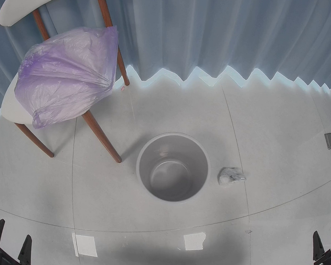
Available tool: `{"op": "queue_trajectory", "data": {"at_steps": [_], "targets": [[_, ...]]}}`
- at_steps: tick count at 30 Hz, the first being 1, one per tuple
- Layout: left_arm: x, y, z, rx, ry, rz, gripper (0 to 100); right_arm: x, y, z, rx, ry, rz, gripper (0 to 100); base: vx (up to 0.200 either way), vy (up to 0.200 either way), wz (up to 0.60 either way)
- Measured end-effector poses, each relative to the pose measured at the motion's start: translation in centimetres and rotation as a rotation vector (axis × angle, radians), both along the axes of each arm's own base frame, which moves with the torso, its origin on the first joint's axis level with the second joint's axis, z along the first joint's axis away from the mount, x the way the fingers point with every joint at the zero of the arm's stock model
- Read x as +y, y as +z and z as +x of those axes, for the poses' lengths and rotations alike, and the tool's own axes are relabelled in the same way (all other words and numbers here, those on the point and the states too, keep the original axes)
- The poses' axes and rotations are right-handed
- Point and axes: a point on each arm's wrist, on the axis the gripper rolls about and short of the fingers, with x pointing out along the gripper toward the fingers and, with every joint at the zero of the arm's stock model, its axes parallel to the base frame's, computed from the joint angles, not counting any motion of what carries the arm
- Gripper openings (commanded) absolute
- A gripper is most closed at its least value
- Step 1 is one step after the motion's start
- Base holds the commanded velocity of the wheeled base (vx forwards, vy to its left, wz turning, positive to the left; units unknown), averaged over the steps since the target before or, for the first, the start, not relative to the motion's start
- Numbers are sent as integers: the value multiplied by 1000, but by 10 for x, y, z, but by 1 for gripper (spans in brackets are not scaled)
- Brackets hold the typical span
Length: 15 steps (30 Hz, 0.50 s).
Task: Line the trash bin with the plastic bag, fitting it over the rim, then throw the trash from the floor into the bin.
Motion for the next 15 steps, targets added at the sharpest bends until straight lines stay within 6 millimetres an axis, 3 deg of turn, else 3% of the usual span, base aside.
{"op": "queue_trajectory", "data": {"at_steps": [15], "targets": [[0, 14, -1, -137, 5, 26, 100, 0, 0, 0, 0, 0, 0, 100, 0, 0, 0]]}}
